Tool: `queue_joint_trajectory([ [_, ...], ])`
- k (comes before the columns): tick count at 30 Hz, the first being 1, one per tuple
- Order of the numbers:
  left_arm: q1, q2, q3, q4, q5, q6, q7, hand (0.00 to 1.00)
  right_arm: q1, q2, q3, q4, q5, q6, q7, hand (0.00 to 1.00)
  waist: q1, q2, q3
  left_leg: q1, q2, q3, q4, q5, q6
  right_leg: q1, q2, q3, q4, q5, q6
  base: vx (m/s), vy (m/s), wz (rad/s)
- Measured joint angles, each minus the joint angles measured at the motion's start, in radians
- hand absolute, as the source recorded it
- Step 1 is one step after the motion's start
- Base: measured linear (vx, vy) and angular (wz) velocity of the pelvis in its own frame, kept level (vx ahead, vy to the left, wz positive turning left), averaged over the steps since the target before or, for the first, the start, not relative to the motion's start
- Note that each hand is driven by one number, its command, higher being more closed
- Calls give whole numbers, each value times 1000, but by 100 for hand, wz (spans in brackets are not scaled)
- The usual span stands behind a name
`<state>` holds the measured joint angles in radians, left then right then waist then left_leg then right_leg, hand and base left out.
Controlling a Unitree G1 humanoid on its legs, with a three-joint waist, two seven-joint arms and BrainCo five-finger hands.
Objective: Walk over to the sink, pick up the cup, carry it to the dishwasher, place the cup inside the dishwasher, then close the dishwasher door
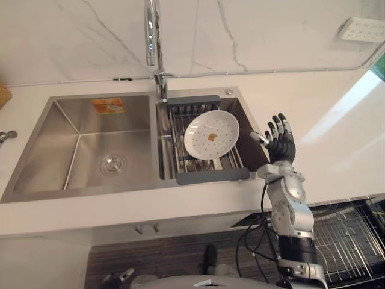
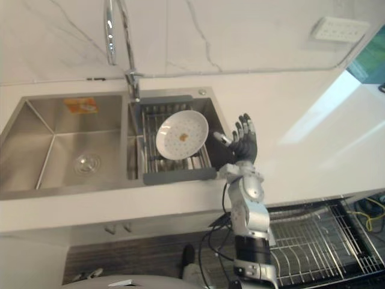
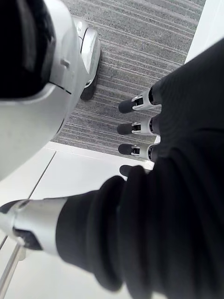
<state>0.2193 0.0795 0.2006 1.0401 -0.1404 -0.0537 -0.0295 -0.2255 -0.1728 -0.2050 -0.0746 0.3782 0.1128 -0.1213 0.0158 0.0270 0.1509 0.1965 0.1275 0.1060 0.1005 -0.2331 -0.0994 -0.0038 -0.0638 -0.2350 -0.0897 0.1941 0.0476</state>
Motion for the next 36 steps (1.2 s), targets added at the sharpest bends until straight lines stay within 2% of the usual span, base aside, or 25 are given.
queue_joint_trajectory([
  [6,-1,11,-24,-7,-1,42,-1,0,-82,-5,6,64,-37,28,-44,0,15,0,0,-3,-1,-14,-8,13,-1,1,-5,-14,0,-1,3,-37,-19,7],
  [8,-2,17,-37,-8,-1,60,-7,0,-110,-7,5,102,-69,52,-67,0,15,0,0,-5,0,-25,-20,25,-3,1,-6,-26,0,-5,2,-24,-35,14],
  [15,-12,18,-46,-20,-3,92,-9,0,-177,-44,5,225,-102,108,-78,0,27,3,2,-7,1,-28,-19,28,-5,1,-5,-29,0,-5,1,-3,-4,1],
  [22,-13,18,-46,-43,-6,112,-21,0,-274,-111,5,376,-91,149,-50,0,28,3,3,-18,1,-50,-19,31,-6,2,-10,-53,0,-4,1,10,1,8],
  [28,-12,18,-46,-46,-11,115,-26,0,-346,-155,15,495,-67,154,-9,0,38,3,3,-19,-2,-54,-18,34,-7,3,-14,-56,0,-1,1,2,-1,2],
  [36,-12,18,-45,-47,-11,118,-28,0,-397,-165,37,592,-58,156,39,0,40,3,2,-19,-2,-75,-36,55,-12,3,-18,-78,0,-4,0,-9,-11,7],
])
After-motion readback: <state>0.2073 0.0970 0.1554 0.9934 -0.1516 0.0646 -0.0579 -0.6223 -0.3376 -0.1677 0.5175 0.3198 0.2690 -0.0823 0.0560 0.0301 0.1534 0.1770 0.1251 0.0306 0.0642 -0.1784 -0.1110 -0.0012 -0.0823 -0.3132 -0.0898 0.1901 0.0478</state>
